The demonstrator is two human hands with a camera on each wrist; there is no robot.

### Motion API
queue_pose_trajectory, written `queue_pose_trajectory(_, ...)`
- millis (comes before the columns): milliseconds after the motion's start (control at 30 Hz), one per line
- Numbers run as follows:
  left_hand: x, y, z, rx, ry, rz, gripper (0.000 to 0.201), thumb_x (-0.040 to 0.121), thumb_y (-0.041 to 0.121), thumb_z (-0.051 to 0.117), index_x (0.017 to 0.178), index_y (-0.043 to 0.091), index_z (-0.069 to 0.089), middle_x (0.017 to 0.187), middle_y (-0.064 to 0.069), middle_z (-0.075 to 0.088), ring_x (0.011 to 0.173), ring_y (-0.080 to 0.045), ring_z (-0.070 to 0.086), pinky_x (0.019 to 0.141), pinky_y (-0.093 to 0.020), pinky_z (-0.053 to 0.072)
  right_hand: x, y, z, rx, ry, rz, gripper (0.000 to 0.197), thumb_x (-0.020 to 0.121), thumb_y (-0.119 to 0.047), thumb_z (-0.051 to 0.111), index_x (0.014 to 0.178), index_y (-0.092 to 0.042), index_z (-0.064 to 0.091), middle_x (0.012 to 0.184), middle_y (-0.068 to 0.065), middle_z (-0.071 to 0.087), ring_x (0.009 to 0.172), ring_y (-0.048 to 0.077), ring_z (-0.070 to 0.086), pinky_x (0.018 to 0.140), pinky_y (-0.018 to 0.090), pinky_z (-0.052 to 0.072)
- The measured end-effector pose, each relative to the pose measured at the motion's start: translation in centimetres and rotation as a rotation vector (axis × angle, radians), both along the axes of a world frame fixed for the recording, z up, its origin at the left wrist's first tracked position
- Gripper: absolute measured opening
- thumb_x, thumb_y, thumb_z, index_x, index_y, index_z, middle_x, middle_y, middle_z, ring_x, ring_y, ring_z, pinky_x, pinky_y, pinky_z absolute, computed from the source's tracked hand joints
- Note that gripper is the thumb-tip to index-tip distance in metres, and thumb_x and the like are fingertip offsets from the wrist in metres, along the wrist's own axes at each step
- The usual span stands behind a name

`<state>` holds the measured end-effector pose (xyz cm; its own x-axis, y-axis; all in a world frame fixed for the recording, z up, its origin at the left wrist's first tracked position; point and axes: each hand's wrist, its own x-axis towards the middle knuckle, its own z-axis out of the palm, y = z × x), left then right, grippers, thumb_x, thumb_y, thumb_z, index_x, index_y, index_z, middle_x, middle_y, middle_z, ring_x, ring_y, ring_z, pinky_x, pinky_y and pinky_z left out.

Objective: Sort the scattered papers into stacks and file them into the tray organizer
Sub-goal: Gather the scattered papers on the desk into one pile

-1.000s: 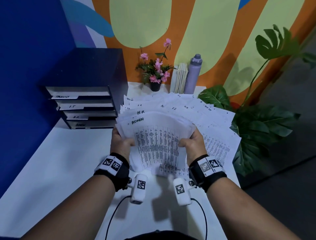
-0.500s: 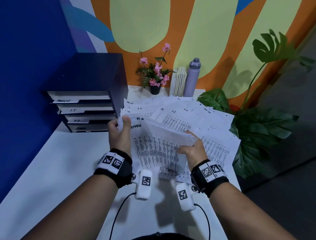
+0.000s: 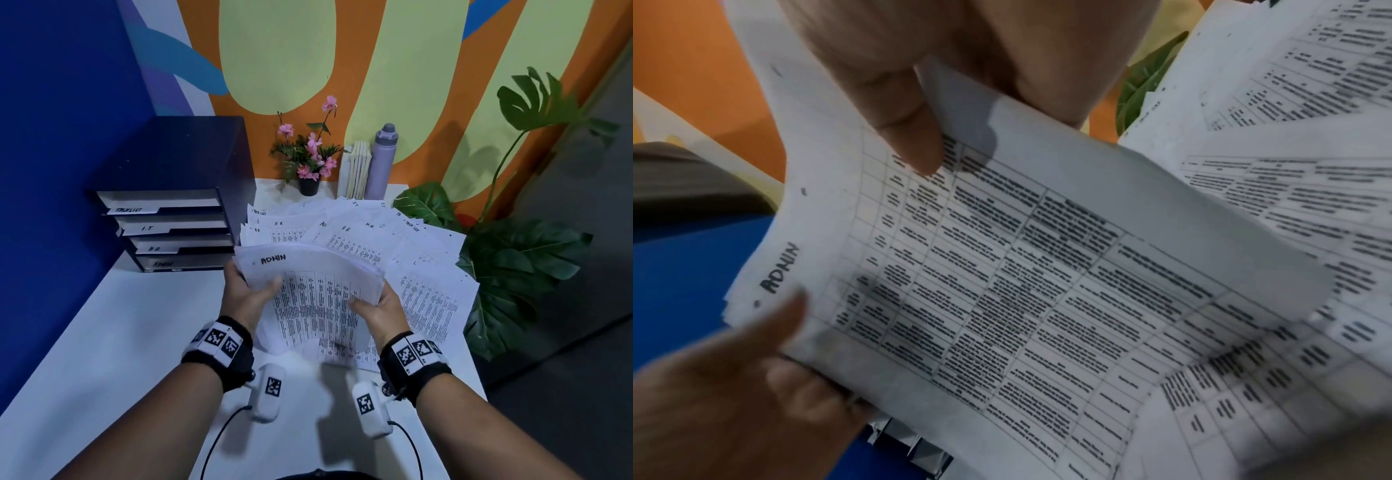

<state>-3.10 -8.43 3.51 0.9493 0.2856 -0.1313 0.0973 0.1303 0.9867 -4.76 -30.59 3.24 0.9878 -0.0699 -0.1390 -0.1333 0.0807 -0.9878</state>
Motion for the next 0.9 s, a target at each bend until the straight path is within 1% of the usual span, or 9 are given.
queue_pose_trajectory(100,-0.1,0.2,-2.8,0.126,0.157,-0.072,0.068,0.076,-0.018,0.061,0.125,0.02,0.033,0.12,-0.009,0.059,0.115,-0.029,0.056,0.102,-0.046,0.044,0.1,0.3,-0.8,-0.044,0.074,-0.022,0.051,0.076,0.012,0.062,0.114,-0.022,0.056,0.098,0.008,0.058,0.089,0.022,0.057,0.065,0.026,0.047)
queue_pose_trajectory(200,0.0,-0.2,-3.3,0.276,0.12,-0.062,0.053,0.088,-0.008,0.047,0.134,0.015,0.036,0.125,-0.005,0.057,0.116,-0.024,0.053,0.104,-0.041,0.042,0.5,1.0,-0.2,-0.063,0.097,-0.027,0.044,0.077,0.012,0.062,0.106,-0.021,0.059,0.097,0.006,0.059,0.089,0.019,0.056,0.064,0.026,0.043)
queue_pose_trajectory(300,0.2,0.3,-1.9,0.298,0.049,-0.046,0.043,0.094,-0.001,0.043,0.133,0.018,0.043,0.122,0.003,0.058,0.112,-0.016,0.052,0.1,-0.03,0.037,1.3,1.3,1.1,0.078,0.079,-0.07,0.042,0.075,0.016,0.062,0.097,-0.02,0.06,0.103,0.008,0.062,0.095,0.019,0.058,0.068,0.026,0.045)
queue_pose_trajectory(367,0.2,1.5,-0.7,0.276,0.005,-0.018,0.044,0.094,-0.002,0.044,0.133,0.019,0.044,0.116,0.008,0.061,0.11,-0.014,0.054,0.097,-0.028,0.038,1.7,1.3,1.2,0.045,0.059,0.004,0.036,0.08,0.005,0.067,0.104,-0.021,0.059,0.107,0.008,0.065,0.102,0.021,0.061,0.079,0.031,0.05)
queue_pose_trajectory(433,0.2,3.2,-0.1,0.266,-0.001,0.037,0.037,0.094,0.0,0.047,0.126,0.018,0.048,0.106,0.012,0.061,0.108,-0.014,0.056,0.089,-0.024,0.04,1.5,1.9,1.0,-0.131,0.081,0.119,0.026,0.086,-0.014,0.069,0.111,-0.017,0.059,0.103,0.005,0.068,0.101,0.021,0.063,0.088,0.037,0.052)
queue_pose_trajectory(533,-1.0,6.1,-1.0,0.344,0.106,0.032,0.022,0.093,0.013,0.055,0.112,0.018,0.047,0.098,0.009,0.06,0.101,-0.02,0.058,0.077,-0.024,0.043,1.4,4.1,0.1,-0.213,0.098,0.085,0.022,0.089,-0.02,0.067,0.108,-0.011,0.059,0.1,0.016,0.067,0.091,0.024,0.064,0.075,0.03,0.055)
queue_pose_trajectory(667,-3.2,10.2,-4.6,0.543,0.308,-0.211,0.041,0.089,0.022,0.062,0.126,0.022,0.043,0.117,0.003,0.058,0.107,-0.019,0.057,0.093,-0.033,0.046,2.2,8.2,-1.1,-0.225,0.192,0.085,0.025,0.088,-0.021,0.068,0.107,-0.01,0.057,0.087,0.008,0.063,0.079,0.024,0.062,0.067,0.033,0.055)
queue_pose_trajectory(800,-4.1,16.2,-8.1,0.694,0.437,-0.127,0.035,0.085,0.016,0.059,0.119,0.019,0.051,0.108,-0.003,0.063,0.095,-0.024,0.061,0.083,-0.031,0.049,2.7,11.9,-3.3,-0.41,0.223,0.22,0.035,0.091,-0.017,0.061,0.123,-0.02,0.05,0.094,0.004,0.066,0.079,0.02,0.066,0.07,0.036,0.058)
queue_pose_trajectory(900,-4.4,21.3,-9.6,0.816,0.538,-0.095,0.023,0.087,0.036,0.051,0.098,0.017,0.057,0.089,-0.005,0.067,0.073,-0.021,0.062,0.063,-0.026,0.049,2.9,12.8,-5.1,-0.484,0.226,0.232,0.042,0.092,-0.018,0.057,0.132,-0.02,0.046,0.089,0.005,0.066,0.085,0.03,0.069,0.077,0.046,0.059)
